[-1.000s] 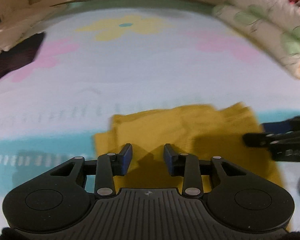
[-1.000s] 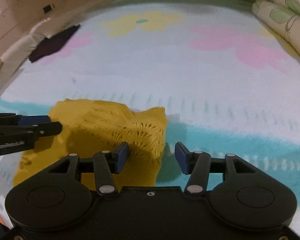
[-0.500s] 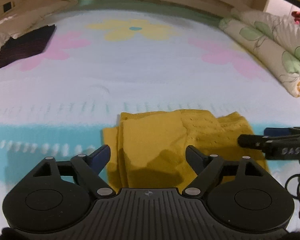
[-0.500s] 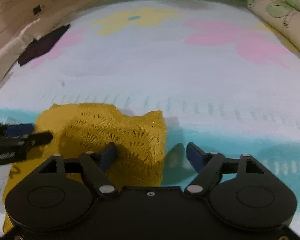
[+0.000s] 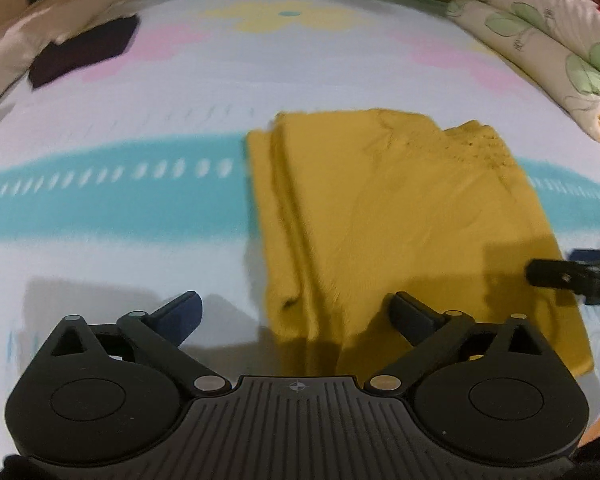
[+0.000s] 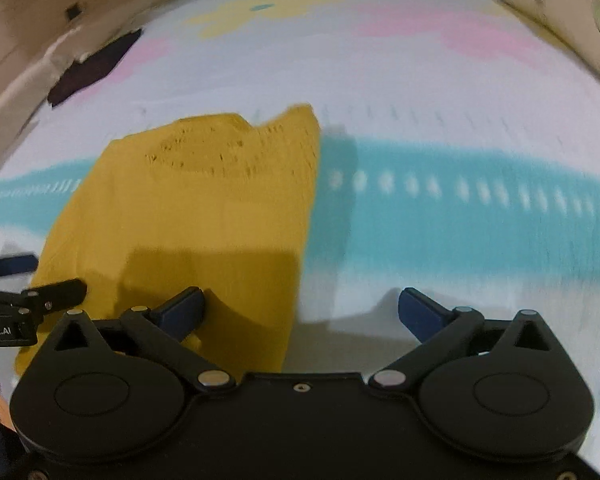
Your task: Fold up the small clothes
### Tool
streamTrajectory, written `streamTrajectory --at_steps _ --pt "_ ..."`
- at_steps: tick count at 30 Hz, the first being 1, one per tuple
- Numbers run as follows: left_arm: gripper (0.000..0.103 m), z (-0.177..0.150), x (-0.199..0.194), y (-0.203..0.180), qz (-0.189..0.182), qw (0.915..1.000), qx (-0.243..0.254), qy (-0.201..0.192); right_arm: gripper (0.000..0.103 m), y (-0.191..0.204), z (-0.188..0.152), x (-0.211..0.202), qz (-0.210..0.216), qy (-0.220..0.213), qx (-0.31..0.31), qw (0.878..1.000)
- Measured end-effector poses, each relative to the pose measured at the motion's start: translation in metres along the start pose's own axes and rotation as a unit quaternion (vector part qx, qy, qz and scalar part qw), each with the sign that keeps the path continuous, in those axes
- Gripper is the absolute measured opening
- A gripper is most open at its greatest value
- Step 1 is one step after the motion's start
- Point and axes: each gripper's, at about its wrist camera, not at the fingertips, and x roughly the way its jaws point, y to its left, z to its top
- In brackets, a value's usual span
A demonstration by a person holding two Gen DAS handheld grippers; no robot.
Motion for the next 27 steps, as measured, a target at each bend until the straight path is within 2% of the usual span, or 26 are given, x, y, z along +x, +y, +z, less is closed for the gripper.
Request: streamTrajectory --at_steps 6,17,22,27 --pt "0.102 -0.015 -0.020 0.002 0.008 0.9997 -0.014 -0.020 0.103 0.001 -0.020 -0.021 -0.017 -0.011 -0.007 1.000" --pt "0.102 -0.043 -0.055 -0.013 -0.003 0.9983 -0.009 -0.058 0.103 0.001 -0.043 -0.075 -0.018 -0.114 0.016 0.993" --pt "0.101 -0.053 -0.069 -0.026 -0.010 0.9967 0.014 -0.080 0.103 0.013 -0.057 -0.091 -0.011 -0.147 0.003 0.989" --pt "0.100 -0.061 -0.083 -0.032 -0.007 0.9947 0.008 -0.102 0.103 0.027 -0.068 -0.107 -0.006 -0.180 -0.007 0.984"
